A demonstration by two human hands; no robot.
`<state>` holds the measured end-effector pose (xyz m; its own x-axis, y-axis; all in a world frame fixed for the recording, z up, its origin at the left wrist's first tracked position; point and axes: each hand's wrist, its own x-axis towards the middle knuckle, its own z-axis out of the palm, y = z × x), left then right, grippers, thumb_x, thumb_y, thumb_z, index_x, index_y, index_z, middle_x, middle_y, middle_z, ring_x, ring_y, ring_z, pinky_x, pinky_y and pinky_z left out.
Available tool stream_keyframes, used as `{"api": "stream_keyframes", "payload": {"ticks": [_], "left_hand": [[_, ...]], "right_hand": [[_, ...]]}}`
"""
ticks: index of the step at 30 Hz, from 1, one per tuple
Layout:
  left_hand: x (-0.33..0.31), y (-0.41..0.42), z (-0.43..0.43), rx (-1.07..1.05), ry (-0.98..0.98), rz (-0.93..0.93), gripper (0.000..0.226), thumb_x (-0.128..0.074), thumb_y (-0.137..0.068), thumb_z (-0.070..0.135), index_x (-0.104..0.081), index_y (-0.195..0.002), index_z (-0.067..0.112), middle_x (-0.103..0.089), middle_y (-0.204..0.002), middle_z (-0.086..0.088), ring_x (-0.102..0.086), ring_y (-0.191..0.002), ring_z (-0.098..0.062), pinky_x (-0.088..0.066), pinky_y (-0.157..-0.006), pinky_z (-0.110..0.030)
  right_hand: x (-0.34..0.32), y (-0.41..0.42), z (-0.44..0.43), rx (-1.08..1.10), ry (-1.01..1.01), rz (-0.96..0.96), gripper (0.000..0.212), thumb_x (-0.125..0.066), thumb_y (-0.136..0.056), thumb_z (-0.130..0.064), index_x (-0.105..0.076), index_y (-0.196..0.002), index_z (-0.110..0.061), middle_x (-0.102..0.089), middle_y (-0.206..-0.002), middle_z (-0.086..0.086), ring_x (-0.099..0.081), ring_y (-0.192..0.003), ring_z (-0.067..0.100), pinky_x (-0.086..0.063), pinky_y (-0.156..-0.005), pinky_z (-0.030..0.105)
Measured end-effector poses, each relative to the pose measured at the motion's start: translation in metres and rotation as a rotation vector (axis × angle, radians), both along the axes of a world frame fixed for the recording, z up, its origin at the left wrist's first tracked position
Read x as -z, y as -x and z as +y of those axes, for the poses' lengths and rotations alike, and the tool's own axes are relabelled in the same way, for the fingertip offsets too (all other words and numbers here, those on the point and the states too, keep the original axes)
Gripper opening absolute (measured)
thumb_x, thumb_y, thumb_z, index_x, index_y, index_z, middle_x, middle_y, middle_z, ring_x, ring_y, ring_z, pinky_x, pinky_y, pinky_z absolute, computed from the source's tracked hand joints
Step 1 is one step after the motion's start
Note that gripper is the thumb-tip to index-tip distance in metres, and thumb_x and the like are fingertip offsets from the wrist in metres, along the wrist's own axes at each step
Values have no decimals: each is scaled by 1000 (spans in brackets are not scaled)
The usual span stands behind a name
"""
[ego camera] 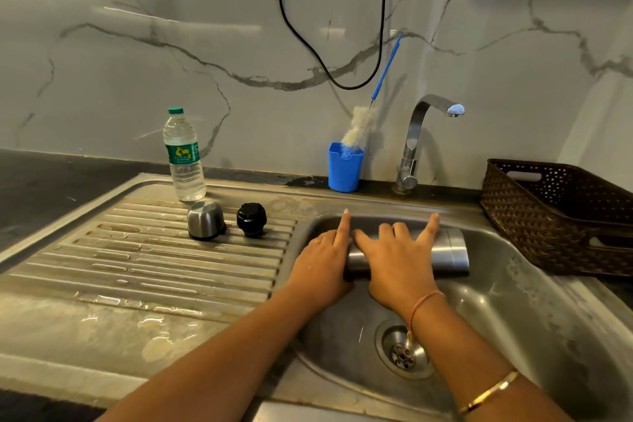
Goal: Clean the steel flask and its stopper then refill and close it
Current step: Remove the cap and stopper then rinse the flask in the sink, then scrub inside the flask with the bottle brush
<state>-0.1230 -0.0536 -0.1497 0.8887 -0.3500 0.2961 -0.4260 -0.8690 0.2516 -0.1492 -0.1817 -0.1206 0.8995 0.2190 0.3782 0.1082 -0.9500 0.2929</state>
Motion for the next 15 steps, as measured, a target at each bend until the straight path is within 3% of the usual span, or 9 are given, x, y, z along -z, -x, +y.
{"api": "stream_keyframes", "payload": {"ticks": [4, 8, 12, 15], "left_hand": [[0, -7, -12, -105, 110, 31, 92, -77, -71, 32, -23, -145, 25, -45, -131, -5, -52, -114, -22, -46, -92, -32], [1, -10, -15, -159, 319, 186, 76, -81, -64, 33, -37, -126, 23, -52, -119, -3, -56, -103, -19, -44, -76, -26], [4, -14, -10, -207, 584, 357, 75, -82, -59, 38, -42, -120, 20, -57, -107, 3, -60, -89, -14, -48, -64, -24], [3, -12, -4, -217, 977, 469, 81, -82, -51, 37, -47, -120, 14, -64, -102, -6, -68, -86, -23, -58, -74, -43]], "right_hand": [[-1, 1, -1, -11, 44, -70, 68, -66, -78, -25, -39, -139, -35, -43, -137, 15, -26, -137, 36, 9, -96, 79], [5, -9, -5, 6, 3, -101, 88, -89, -44, -26, -59, -127, -30, -40, -143, 24, -25, -138, 44, 0, -98, 79], [6, -14, -9, 21, -150, -264, 98, -77, -54, -17, -36, -143, -23, -19, -152, 25, -11, -141, 44, 11, -100, 73], [3, -14, -9, 13, -317, -305, 97, -65, -63, -14, -20, -148, -23, -9, -154, 18, -4, -142, 38, 18, -101, 66]]}}
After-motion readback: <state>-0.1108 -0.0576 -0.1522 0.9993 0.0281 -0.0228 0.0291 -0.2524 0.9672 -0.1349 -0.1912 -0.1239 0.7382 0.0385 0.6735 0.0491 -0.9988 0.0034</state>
